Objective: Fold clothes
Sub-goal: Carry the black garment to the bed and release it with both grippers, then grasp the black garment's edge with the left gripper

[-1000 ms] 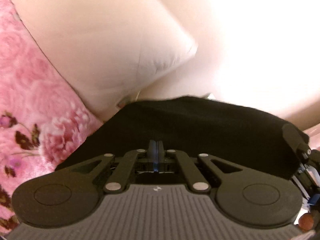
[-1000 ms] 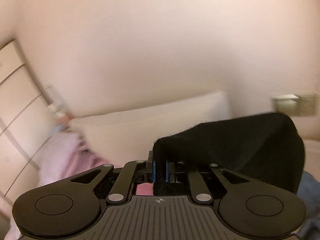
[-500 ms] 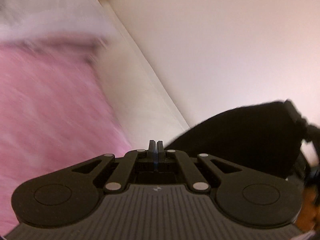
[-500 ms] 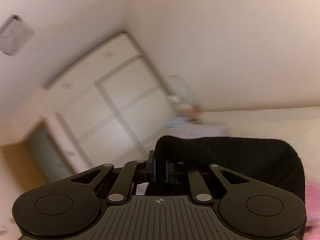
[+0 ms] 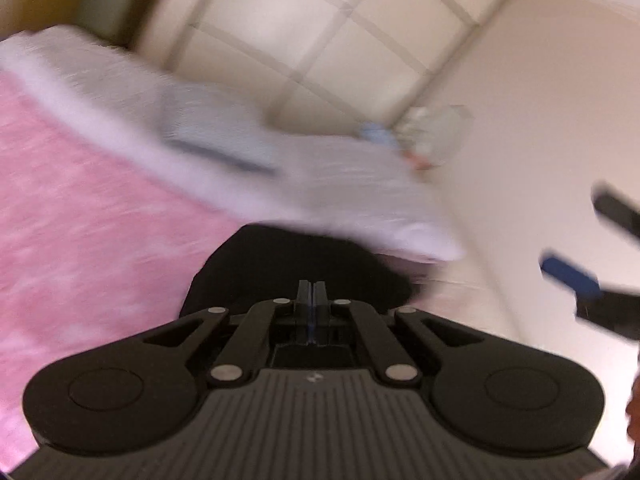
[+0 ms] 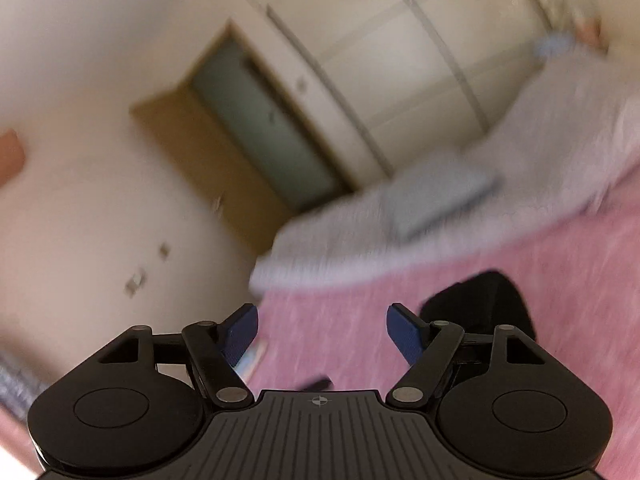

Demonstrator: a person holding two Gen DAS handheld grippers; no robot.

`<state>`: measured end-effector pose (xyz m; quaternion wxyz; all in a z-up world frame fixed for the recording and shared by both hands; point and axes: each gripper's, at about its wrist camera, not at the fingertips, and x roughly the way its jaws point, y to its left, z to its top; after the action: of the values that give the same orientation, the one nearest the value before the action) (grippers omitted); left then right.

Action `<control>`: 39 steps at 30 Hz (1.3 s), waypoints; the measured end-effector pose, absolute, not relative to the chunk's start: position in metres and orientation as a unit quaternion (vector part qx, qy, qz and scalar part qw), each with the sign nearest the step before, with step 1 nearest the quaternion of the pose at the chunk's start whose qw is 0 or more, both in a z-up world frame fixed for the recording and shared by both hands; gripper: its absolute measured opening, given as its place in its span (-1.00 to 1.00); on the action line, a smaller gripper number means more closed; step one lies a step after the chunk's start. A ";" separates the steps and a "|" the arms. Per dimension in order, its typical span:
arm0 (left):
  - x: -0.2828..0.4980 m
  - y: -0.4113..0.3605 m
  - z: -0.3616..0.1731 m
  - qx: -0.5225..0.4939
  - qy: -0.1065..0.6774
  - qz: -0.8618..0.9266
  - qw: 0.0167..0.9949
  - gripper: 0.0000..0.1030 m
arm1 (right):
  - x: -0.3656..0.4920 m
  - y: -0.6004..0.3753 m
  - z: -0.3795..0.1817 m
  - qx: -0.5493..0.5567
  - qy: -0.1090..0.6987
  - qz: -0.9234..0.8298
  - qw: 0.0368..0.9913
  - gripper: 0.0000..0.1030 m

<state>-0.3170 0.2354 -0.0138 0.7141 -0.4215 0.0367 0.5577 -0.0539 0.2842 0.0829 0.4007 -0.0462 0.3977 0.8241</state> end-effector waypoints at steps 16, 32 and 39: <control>-0.298 0.158 -0.072 -0.434 0.206 0.602 0.638 -1.00 | -0.033 0.215 -0.110 -0.245 0.466 0.715 0.459 0.45; -0.243 0.076 -0.082 -0.388 0.301 0.642 0.589 -0.95 | -0.015 0.143 -0.108 -0.259 0.469 0.712 0.454 0.45; -0.250 0.072 -0.073 -0.381 0.294 0.651 0.587 -0.89 | -0.021 0.142 -0.104 -0.257 0.459 0.720 0.453 0.45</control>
<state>-0.2505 0.0716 -0.0730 0.5873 -0.3810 0.2936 0.6509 -0.0212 0.1423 -0.1038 0.4526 -0.2572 0.4587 0.7202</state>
